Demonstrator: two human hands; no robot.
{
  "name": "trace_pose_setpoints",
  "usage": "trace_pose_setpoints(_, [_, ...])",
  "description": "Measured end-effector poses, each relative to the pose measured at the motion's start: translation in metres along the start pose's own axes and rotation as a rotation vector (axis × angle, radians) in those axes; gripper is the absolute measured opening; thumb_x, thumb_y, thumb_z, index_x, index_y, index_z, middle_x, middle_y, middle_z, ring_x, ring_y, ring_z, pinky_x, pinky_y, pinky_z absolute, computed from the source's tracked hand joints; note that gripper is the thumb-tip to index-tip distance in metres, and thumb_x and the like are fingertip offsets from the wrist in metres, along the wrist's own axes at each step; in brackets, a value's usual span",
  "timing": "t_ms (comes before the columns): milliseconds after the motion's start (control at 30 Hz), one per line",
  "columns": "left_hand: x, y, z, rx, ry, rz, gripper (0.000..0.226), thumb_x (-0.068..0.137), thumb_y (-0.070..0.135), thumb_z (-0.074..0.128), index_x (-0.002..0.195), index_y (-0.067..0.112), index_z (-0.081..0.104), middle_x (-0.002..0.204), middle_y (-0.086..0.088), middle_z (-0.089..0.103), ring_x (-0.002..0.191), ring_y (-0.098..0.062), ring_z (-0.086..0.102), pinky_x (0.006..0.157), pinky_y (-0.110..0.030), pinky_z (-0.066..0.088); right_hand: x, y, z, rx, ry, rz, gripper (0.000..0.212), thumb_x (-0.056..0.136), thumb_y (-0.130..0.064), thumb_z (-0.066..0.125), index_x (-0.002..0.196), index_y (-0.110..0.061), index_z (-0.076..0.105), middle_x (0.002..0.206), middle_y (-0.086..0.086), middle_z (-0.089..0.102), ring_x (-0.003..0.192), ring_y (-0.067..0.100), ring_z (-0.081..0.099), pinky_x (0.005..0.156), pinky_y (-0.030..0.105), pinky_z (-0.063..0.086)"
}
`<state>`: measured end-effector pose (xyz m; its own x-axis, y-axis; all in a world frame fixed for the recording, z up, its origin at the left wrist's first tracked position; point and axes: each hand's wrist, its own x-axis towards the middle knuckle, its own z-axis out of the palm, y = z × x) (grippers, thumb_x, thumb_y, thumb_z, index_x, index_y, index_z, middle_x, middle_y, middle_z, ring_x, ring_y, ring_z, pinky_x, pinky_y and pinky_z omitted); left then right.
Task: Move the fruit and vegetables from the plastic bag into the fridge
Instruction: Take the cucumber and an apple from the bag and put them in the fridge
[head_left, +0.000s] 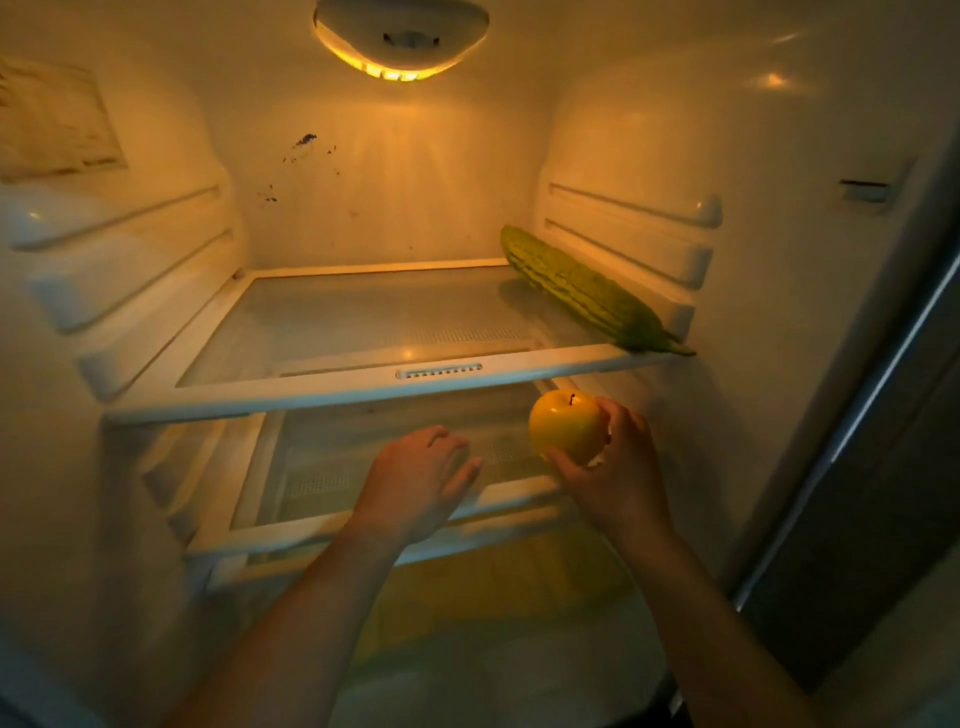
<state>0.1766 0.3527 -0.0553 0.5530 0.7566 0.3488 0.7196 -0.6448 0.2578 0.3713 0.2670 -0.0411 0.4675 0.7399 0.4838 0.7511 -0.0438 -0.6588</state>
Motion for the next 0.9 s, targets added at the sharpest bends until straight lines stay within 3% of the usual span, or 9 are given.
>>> trace_pose_setpoints(233, [-0.001, -0.002, 0.001, -0.038, 0.011, -0.017, 0.065, 0.081, 0.062, 0.020, 0.116, 0.027, 0.061, 0.121, 0.004, 0.059, 0.110, -0.016, 0.055, 0.089, -0.029, 0.042, 0.005, 0.004, 0.011, -0.087, 0.129, -0.014, 0.074, 0.067, -0.021, 0.081, 0.128, 0.002, 0.045, 0.126, 0.025, 0.050, 0.116, 0.040, 0.046, 0.097, 0.039, 0.037])
trace_pose_setpoints(500, [0.000, -0.003, 0.005, -0.065, 0.011, -0.036, 0.043, 0.091, 0.052, 0.036, 0.116, 0.027, 0.061, 0.123, 0.005, 0.059, 0.112, -0.015, 0.054, 0.091, -0.031, 0.042, 0.000, 0.005, 0.005, -0.096, 0.093, -0.015, 0.073, 0.071, -0.022, 0.077, 0.131, -0.002, 0.042, 0.127, 0.021, 0.047, 0.117, 0.035, 0.044, 0.096, 0.038, 0.037])
trace_pose_setpoints(633, [-0.002, 0.000, 0.005, -0.056, 0.000, -0.053, 0.052, 0.087, 0.055, 0.029, 0.117, 0.028, 0.061, 0.127, 0.005, 0.057, 0.116, -0.016, 0.052, 0.094, -0.032, 0.042, -0.003, 0.007, 0.005, -0.089, 0.090, 0.004, 0.073, 0.073, -0.024, 0.076, 0.133, -0.002, 0.039, 0.131, 0.021, 0.045, 0.121, 0.035, 0.041, 0.099, 0.038, 0.035])
trace_pose_setpoints(733, [-0.003, 0.002, 0.002, -0.055, -0.018, -0.074, 0.045, 0.091, 0.053, 0.034, 0.120, 0.028, 0.059, 0.132, 0.004, 0.054, 0.121, -0.015, 0.049, 0.096, -0.032, 0.039, -0.003, 0.006, 0.005, -0.097, 0.049, 0.027, 0.076, 0.076, -0.026, 0.073, 0.137, -0.003, 0.033, 0.138, 0.021, 0.038, 0.126, 0.035, 0.037, 0.103, 0.041, 0.033])
trace_pose_setpoints(900, [-0.003, 0.002, 0.001, -0.069, -0.007, -0.074, 0.054, 0.085, 0.056, 0.027, 0.117, 0.028, 0.061, 0.128, 0.005, 0.057, 0.117, -0.014, 0.051, 0.092, -0.030, 0.040, -0.005, 0.006, 0.003, -0.086, 0.040, 0.030, 0.077, 0.079, -0.027, 0.072, 0.139, -0.004, 0.030, 0.141, 0.021, 0.034, 0.128, 0.036, 0.036, 0.103, 0.044, 0.036])
